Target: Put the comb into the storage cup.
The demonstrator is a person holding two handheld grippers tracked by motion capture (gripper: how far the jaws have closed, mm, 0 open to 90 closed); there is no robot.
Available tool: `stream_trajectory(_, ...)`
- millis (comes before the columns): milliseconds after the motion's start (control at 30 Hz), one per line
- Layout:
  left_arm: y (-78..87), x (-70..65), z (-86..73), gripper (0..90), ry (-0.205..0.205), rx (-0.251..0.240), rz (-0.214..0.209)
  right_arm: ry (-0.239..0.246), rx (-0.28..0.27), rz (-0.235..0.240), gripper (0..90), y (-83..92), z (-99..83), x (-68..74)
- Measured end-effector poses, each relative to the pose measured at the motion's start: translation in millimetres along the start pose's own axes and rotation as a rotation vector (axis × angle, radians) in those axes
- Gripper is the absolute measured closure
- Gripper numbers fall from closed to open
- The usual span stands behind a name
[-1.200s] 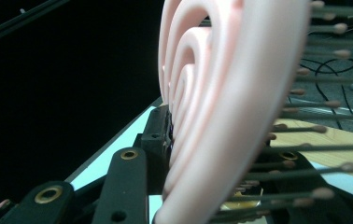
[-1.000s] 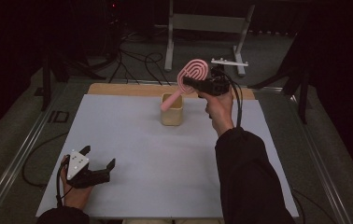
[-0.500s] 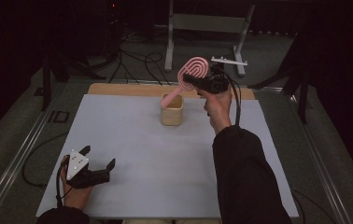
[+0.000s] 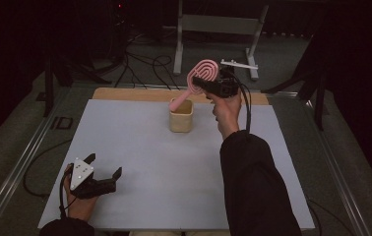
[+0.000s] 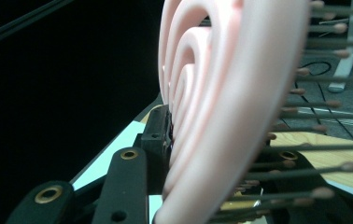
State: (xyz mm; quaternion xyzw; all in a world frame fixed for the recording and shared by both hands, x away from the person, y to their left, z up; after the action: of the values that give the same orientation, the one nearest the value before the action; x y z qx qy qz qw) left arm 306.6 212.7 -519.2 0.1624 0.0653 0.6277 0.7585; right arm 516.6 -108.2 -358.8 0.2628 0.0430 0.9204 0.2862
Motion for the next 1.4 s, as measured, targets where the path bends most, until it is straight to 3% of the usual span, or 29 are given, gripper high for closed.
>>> stream_trajectory(333, -0.4, -0.5, -0.5, 0.0, -0.005, 0.003, -0.004, 0.003, -0.005, -0.029, 63.6, -1.7, -2.3, -3.6)
stream_trajectory(500, -0.2, -0.5, -0.5, 0.0, -0.006, 0.003, -0.003, 0.031, 0.004, -0.062, 63.6, -1.8, -3.2, -4.6)
stream_trajectory(1400, -0.1, -2.2, -0.5, 0.0, -0.010, 0.004, -0.007, 0.059, 0.016, -0.110, 63.6, -6.7, -5.8, -8.9)
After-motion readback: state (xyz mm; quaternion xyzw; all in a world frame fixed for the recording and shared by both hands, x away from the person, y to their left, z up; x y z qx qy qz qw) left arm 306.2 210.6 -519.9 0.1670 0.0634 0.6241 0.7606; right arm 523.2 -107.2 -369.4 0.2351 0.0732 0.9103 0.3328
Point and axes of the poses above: each handheld gripper's, and its own axes: y roughly backward along the jaws, z roughly out of its top, x roughly to its left, the point moved 7 cm from there along -y, roughly forward along the jaws, and after that the axes turned 14 degrees about z, right-handed, at the moved point
